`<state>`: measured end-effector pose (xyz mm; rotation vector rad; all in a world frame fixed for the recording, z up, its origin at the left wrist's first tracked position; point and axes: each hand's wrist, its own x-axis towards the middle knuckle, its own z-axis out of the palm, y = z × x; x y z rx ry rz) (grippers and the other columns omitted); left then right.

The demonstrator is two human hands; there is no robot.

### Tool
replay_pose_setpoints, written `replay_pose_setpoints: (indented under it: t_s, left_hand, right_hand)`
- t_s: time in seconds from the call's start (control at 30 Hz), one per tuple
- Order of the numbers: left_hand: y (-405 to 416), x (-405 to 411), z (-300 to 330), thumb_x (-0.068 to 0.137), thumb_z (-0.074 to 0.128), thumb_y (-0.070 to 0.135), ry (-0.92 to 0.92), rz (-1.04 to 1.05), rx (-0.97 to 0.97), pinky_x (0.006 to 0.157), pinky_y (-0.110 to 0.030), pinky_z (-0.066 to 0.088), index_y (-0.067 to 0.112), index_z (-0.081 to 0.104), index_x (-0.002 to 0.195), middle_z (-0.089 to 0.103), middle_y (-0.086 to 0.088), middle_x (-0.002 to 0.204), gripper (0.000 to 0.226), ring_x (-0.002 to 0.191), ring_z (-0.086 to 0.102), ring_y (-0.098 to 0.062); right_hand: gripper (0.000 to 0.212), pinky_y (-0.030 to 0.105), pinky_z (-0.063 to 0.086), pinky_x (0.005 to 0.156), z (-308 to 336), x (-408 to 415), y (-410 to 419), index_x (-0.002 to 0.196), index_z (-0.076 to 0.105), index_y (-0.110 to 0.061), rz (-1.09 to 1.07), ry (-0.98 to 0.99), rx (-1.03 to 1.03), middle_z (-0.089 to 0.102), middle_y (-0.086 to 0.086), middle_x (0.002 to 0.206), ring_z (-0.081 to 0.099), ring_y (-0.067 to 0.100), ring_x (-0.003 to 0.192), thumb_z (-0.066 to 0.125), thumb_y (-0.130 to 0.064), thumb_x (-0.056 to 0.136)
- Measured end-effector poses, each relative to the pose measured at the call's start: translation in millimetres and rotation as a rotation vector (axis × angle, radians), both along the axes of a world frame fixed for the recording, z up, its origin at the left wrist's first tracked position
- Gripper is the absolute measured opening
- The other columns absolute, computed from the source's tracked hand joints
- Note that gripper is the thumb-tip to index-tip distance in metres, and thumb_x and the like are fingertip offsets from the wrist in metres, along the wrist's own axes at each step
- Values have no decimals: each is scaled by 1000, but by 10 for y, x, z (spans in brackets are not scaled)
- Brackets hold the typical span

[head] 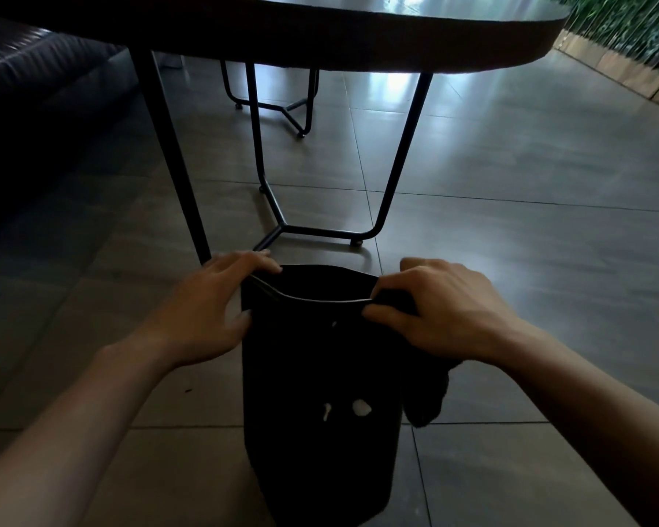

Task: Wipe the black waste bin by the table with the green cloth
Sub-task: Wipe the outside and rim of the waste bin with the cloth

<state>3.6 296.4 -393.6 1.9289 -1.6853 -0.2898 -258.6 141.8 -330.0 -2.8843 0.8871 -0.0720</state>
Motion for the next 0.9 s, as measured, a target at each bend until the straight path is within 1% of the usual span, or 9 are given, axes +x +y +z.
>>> replay_pose_setpoints:
  t_s: [0.1,0.2,0.27,0.37,0.43,0.53,0.63,0.73,0.9]
  left_hand:
    - [-93,-292,123,84,70,31,129,-110,-89,105,-34,46,51,46,137,51,26,142,62,133,49,0]
    - [-156,-443,112,87,64,46,30,-204,-103,103,-40,50,50,43,142,54,25,138,60,131,51,-6]
    - [-174,-381,73,87,67,43,32,-187,-105,101,-44,50,48,45,142,57,22,135,59,129,52,-8]
    - [-175,-227,47,83,75,32,111,-136,-119,101,-43,50,45,50,137,60,20,131,60,125,54,-6]
    - [-158,-140,36,82,78,27,136,-109,-107,99,-42,51,46,51,134,62,20,127,62,121,57,-4]
    - [-159,-77,29,83,79,23,171,-112,-92,99,-42,52,44,53,134,63,18,127,61,121,59,-6]
    - [-188,-58,31,87,76,19,194,-145,-97,101,-34,51,39,55,134,63,18,129,56,123,59,-7]
    - [-183,-17,21,88,75,15,232,-150,-108,96,-14,45,34,57,133,64,18,128,52,123,58,-2]
    - [-133,86,17,81,79,12,271,-92,-57,85,0,38,42,58,128,65,17,125,60,116,57,4]
  right_hand:
    - [35,27,32,56,83,165,26,110,68,-47,-58,-16,-40,52,-13,88,55,18,81,50,-70,90]
    - [32,26,29,53,57,296,65,108,69,-44,-97,-33,-94,51,-10,88,50,18,77,52,-67,92]
    - [31,30,40,59,7,312,106,113,66,-44,-106,-102,-87,55,-9,94,56,19,81,54,-64,92]
    - [46,35,56,74,-90,212,192,129,54,-43,-119,-409,91,65,-13,105,66,15,92,63,-59,87]
    - [46,36,60,73,-181,184,306,121,49,-38,-114,-681,237,64,-15,101,67,11,89,66,-57,83]
    - [38,33,54,78,-426,291,548,110,49,-30,24,-832,142,59,-7,106,60,15,96,72,-45,83]
    - [42,44,48,96,-798,440,774,119,55,-22,212,-659,-85,60,3,126,54,28,121,73,-42,87]
    - [59,55,36,111,-1146,453,928,137,54,-29,318,-362,-266,49,4,149,36,34,148,71,-50,84]
    - [36,56,30,116,-1570,262,1190,139,54,-28,673,-203,-454,45,3,151,27,37,150,46,-31,105]
